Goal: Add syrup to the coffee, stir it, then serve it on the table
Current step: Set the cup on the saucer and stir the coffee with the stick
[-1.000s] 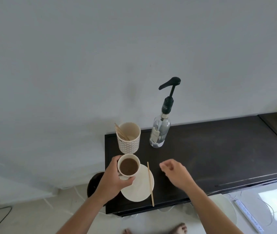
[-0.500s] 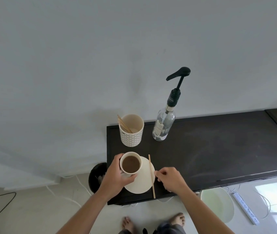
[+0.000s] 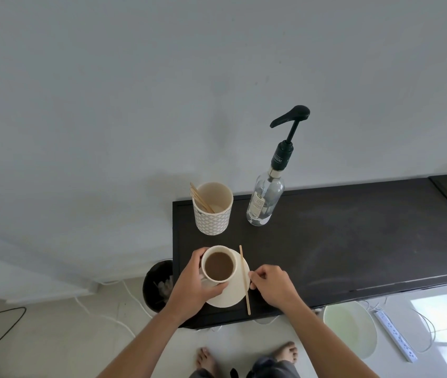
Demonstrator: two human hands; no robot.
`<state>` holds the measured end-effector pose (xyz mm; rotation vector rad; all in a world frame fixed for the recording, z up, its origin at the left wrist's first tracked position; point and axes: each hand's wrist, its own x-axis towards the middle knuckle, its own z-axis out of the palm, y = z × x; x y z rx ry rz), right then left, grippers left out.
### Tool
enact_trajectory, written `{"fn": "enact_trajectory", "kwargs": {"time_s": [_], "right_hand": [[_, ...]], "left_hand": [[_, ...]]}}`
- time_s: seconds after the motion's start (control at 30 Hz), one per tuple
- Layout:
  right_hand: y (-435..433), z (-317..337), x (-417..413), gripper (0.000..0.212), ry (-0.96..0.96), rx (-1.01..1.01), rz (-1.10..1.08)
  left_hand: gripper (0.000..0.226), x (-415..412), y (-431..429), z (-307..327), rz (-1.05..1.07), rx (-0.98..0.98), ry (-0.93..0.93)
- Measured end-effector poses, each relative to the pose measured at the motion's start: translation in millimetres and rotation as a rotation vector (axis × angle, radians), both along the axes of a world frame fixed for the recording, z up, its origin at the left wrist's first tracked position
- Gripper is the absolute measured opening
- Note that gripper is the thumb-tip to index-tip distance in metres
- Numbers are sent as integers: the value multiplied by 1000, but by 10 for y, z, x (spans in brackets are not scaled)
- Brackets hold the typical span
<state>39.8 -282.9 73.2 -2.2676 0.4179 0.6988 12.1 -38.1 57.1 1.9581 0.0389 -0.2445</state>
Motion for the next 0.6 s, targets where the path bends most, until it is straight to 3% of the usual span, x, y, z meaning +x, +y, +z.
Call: {"fn": "enact_trajectory", "kwargs": {"time_s": [0.6], "right_hand": [[-23,-17,-50,37,-11,36,-45]], "left_hand": [[91,179,-45,-99,-70,54,0]]}}
